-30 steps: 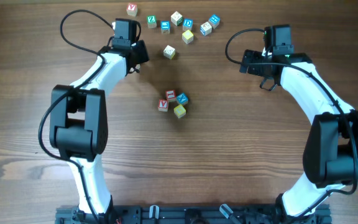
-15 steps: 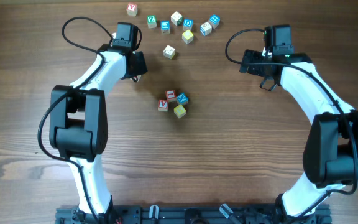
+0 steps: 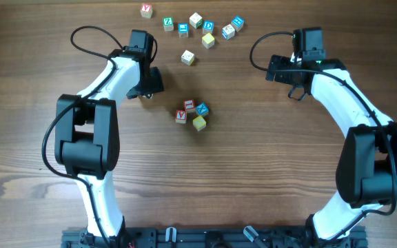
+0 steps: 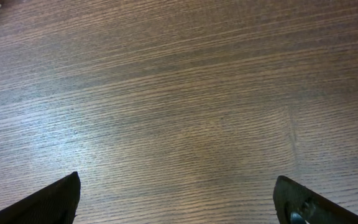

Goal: Form a circle
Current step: 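Lower the left gripper and grasp the red I block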

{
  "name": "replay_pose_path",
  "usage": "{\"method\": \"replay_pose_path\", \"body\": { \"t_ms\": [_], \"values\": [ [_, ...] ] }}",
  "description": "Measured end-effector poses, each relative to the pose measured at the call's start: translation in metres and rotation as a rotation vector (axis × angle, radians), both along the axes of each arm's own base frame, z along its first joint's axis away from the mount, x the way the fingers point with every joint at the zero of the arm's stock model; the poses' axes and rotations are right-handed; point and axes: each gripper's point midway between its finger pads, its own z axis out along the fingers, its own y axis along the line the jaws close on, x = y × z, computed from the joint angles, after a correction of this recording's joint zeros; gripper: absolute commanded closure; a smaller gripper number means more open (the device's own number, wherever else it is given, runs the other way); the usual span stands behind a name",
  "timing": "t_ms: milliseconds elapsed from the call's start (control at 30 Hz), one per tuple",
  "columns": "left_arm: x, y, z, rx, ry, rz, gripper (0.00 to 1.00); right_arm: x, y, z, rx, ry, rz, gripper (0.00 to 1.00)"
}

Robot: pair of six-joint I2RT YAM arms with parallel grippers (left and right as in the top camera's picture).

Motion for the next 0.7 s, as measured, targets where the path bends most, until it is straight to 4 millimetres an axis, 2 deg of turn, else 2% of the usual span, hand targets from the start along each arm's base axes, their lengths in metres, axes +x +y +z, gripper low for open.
{"method": "replay_pose_path", "body": {
  "t_ms": [67, 233, 333, 400, 533, 700],
  "values": [
    [-0.001, 0.0, 0.0, -0.002, 0.002, 0.01, 0.55, 0.0, 0.0, 0.0, 0.0, 0.0, 0.0, 0.0],
    [-0.005, -0.006, -0.001, -0.041, 0.022, 0.006, 0.55, 0.0, 0.0, 0.0, 0.0, 0.0, 0.0, 0.0],
    [-0.01, -0.011, -0.001, -0.082, 0.048, 0.0, 0.53, 0.0, 0.0, 0.0, 0.0, 0.0, 0.0, 0.0],
    [-0.015, -0.014, 0.0, -0.098, 0.07, -0.002, 0.46, 0.0, 0.0, 0.0, 0.0, 0.0, 0.0, 0.0],
    [-0.017, -0.017, 0.0, -0.114, 0.077, -0.001, 0.57, 0.0, 0.0, 0.0, 0.0, 0.0, 0.0, 0.0],
    [-0.016, -0.012, 0.0, -0.089, 0.074, 0.002, 0.59, 0.0, 0.0, 0.0, 0.0, 0.0, 0.0, 0.0]
  ]
}}
